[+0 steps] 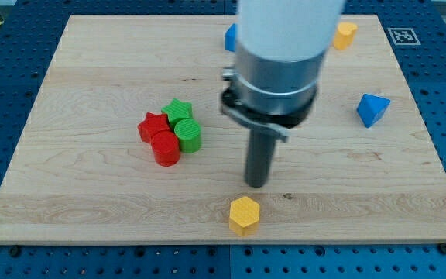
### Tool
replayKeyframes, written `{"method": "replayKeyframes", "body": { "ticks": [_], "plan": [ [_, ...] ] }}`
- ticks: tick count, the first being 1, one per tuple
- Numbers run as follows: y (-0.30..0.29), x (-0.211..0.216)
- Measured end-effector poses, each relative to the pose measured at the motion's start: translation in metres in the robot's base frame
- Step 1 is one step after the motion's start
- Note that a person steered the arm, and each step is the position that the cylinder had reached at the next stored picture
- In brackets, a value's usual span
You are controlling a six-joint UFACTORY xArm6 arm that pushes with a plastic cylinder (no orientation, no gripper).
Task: Move the yellow hexagon slightly upwards
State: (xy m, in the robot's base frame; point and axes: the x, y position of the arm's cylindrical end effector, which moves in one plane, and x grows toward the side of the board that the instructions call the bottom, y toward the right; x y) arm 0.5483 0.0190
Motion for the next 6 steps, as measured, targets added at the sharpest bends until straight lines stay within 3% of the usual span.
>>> {"method": "replayKeyframes", "body": {
  "ticks": [1,2,3,4,6],
  "plan": [
    [-0.047,0.004],
    [-0.086,0.033],
    [-0.083,0.069],
    [-0.036,0.071],
    [0.063,0.027]
  ]
}}
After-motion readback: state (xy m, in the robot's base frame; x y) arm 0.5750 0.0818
